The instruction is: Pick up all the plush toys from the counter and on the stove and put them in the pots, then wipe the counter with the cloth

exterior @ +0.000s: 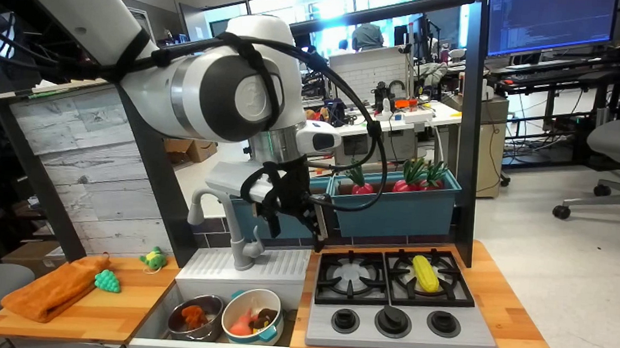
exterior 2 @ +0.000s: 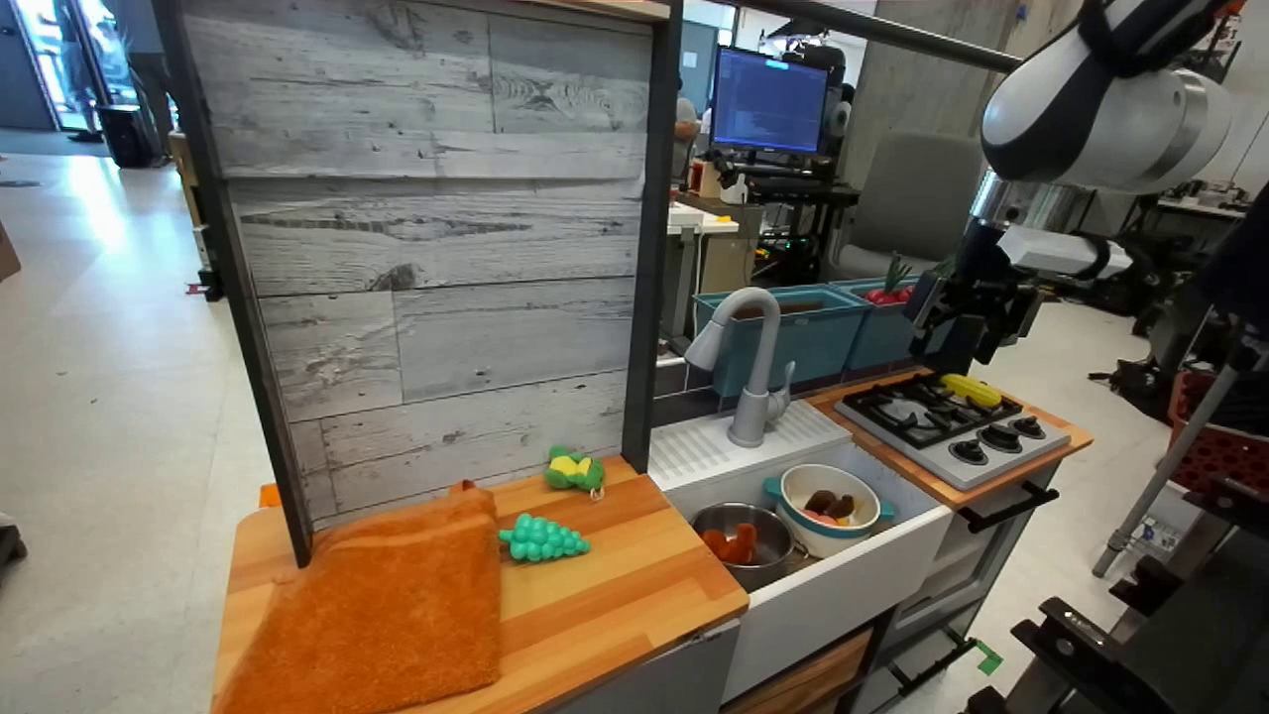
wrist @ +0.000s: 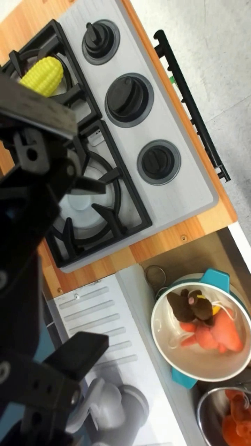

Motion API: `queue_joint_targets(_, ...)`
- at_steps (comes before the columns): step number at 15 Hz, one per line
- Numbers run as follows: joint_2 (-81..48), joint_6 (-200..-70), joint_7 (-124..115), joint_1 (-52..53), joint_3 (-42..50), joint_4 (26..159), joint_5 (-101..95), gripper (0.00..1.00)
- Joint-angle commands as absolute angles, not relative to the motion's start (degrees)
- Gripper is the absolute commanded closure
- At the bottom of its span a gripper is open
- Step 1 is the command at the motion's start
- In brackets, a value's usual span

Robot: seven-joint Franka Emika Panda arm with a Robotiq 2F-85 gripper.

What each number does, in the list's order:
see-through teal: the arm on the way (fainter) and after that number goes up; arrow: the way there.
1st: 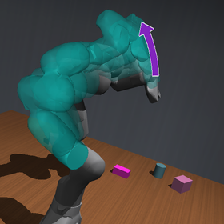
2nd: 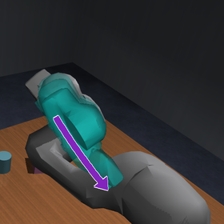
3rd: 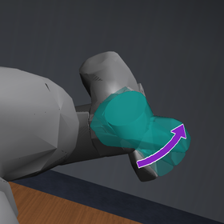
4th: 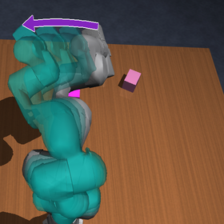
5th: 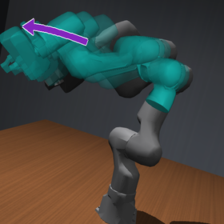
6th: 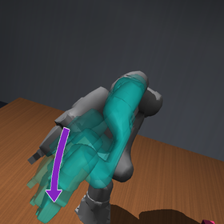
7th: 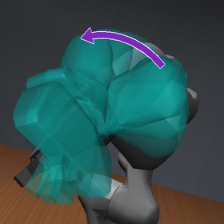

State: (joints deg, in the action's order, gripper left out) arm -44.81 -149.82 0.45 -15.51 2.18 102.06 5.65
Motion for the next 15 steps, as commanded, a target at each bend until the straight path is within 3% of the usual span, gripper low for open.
queue_joint_targets(1,-47.23,-152.02,0.78,-11.91,6.54,100.25,1.47,0.00)
queue_joint_targets(6,-51.21,-145.91,4.50,-14.73,9.47,90.21,-1.12,0.00)
queue_joint_targets(14,-62.29,-137.72,17.41,-29.90,4.09,69.37,3.62,0.00)
queue_joint_targets(15,-57.88,-141.45,16.30,-27.98,5.79,76.73,2.02,0.00)
